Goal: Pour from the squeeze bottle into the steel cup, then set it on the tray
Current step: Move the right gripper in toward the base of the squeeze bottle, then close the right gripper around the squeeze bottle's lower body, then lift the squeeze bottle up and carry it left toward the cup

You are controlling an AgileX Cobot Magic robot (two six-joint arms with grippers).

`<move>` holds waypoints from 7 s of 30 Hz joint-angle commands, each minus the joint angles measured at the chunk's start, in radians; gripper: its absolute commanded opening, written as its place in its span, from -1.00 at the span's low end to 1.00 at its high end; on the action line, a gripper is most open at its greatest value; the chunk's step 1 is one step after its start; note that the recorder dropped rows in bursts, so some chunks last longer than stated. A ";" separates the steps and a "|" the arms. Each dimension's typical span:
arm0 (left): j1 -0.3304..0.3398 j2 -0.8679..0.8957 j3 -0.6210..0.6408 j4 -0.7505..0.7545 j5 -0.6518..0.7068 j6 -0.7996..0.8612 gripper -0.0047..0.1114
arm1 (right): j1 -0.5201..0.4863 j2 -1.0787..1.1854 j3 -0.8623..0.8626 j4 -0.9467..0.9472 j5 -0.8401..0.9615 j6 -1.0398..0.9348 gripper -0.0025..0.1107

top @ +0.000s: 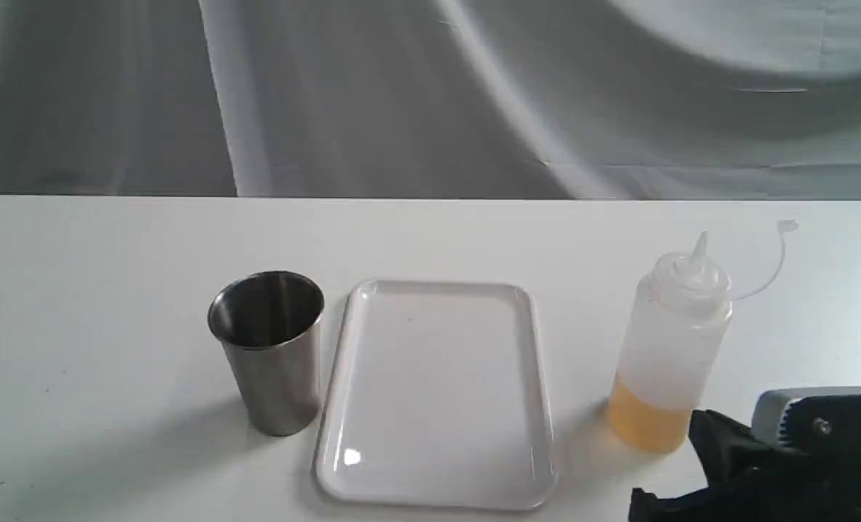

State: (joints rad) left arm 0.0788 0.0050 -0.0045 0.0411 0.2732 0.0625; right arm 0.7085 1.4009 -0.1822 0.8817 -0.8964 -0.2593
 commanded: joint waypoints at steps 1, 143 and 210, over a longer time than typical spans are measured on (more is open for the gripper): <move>-0.002 -0.005 0.004 0.002 -0.007 -0.002 -0.78 | 0.001 0.041 0.005 -0.042 -0.007 0.010 -0.96; -0.002 -0.005 0.004 0.002 -0.007 -0.002 -0.78 | -0.386 0.715 -0.309 -0.423 -0.325 0.170 0.90; -0.002 -0.005 0.004 0.002 -0.007 -0.002 -0.78 | -0.195 -0.007 -0.370 -0.268 0.032 -0.446 -0.96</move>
State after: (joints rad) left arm 0.0788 0.0050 -0.0045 0.0411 0.2732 0.0625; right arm 0.4973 1.4292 -0.5357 0.5649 -0.8719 -0.6593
